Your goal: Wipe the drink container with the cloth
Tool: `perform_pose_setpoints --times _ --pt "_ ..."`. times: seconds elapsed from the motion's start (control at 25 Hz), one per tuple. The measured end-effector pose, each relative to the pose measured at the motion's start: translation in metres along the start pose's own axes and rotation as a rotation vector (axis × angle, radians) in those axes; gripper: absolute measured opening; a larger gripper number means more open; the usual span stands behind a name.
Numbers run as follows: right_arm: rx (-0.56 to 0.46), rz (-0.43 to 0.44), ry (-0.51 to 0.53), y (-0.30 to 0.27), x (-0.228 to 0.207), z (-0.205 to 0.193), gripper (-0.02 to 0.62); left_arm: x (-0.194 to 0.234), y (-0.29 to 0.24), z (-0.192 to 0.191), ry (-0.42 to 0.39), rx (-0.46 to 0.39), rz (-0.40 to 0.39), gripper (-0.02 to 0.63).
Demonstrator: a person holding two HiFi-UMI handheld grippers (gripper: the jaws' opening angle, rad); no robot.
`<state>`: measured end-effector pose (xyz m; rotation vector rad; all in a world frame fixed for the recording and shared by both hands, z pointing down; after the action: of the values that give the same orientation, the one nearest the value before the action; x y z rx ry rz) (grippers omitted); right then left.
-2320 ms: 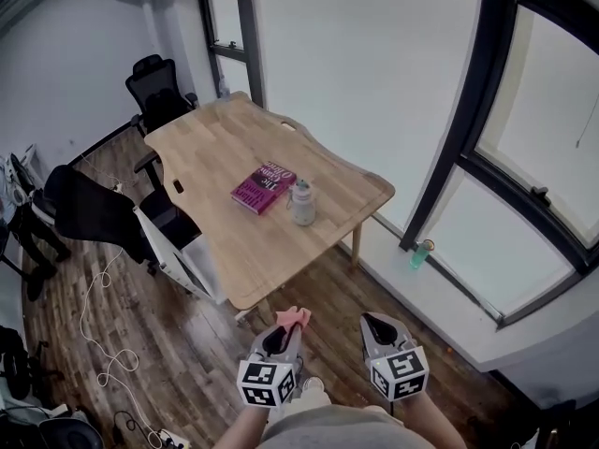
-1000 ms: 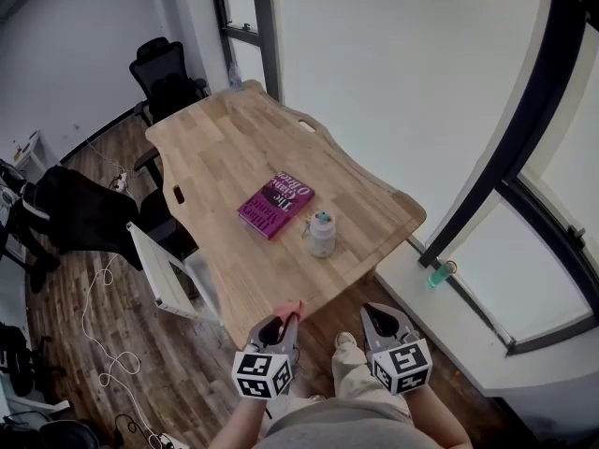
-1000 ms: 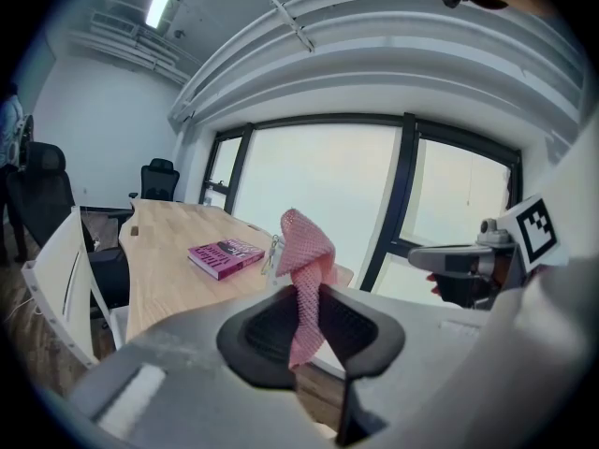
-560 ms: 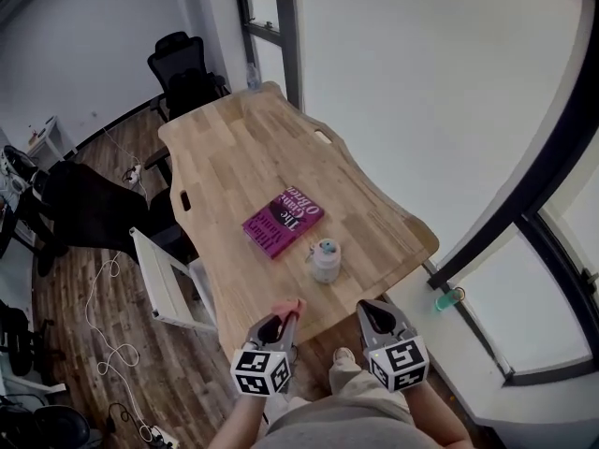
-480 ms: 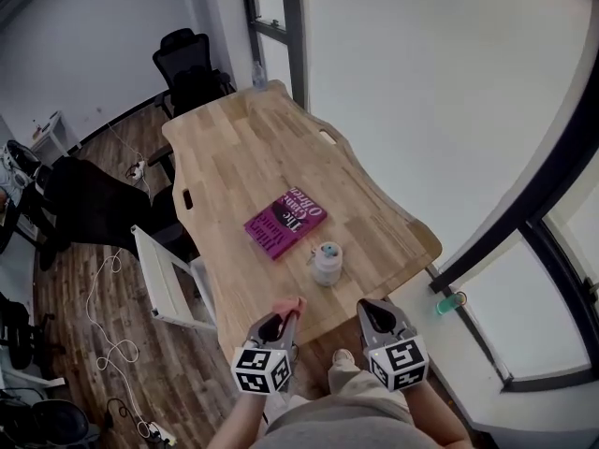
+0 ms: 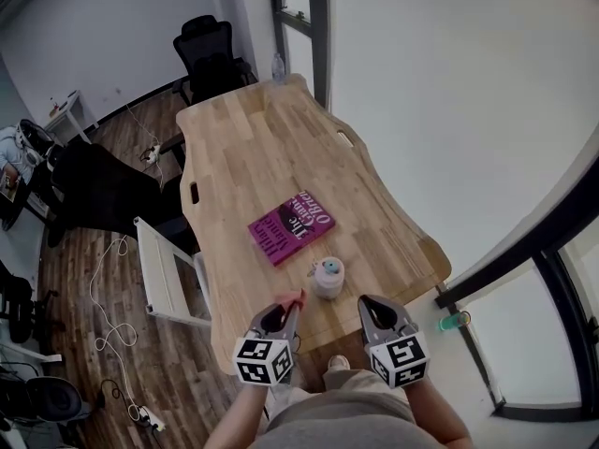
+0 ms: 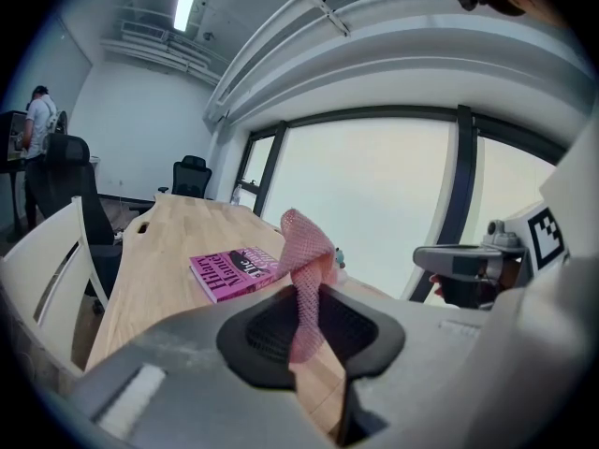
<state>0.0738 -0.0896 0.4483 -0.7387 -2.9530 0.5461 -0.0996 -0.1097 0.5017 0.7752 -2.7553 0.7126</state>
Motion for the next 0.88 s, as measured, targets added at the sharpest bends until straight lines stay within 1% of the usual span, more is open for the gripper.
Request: perform_pose_setpoints --times 0.28,0.56,0.88 --pt "0.011 0.049 0.008 -0.016 -0.019 -0.003 0.003 0.002 -0.028 0.002 0.024 -0.002 0.04 0.064" --pt "0.02 0.086 0.032 -0.032 -0.039 0.003 0.003 0.007 -0.055 0.0 0.075 0.0 0.079 0.064" --pt "0.026 0.133 0.054 -0.051 -0.052 0.006 0.003 0.013 -0.077 -0.01 0.137 0.008 0.118 0.064"
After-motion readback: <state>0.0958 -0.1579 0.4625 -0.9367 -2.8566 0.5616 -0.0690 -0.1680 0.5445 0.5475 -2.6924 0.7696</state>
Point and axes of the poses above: the fingertips, and each gripper's own axes: y backward along the fingers, x to its left, z out of its top, the point moved 3 cm from there along y, backward along the fingers, and after that the axes turned 1 degree about x, right-handed, at the moved point
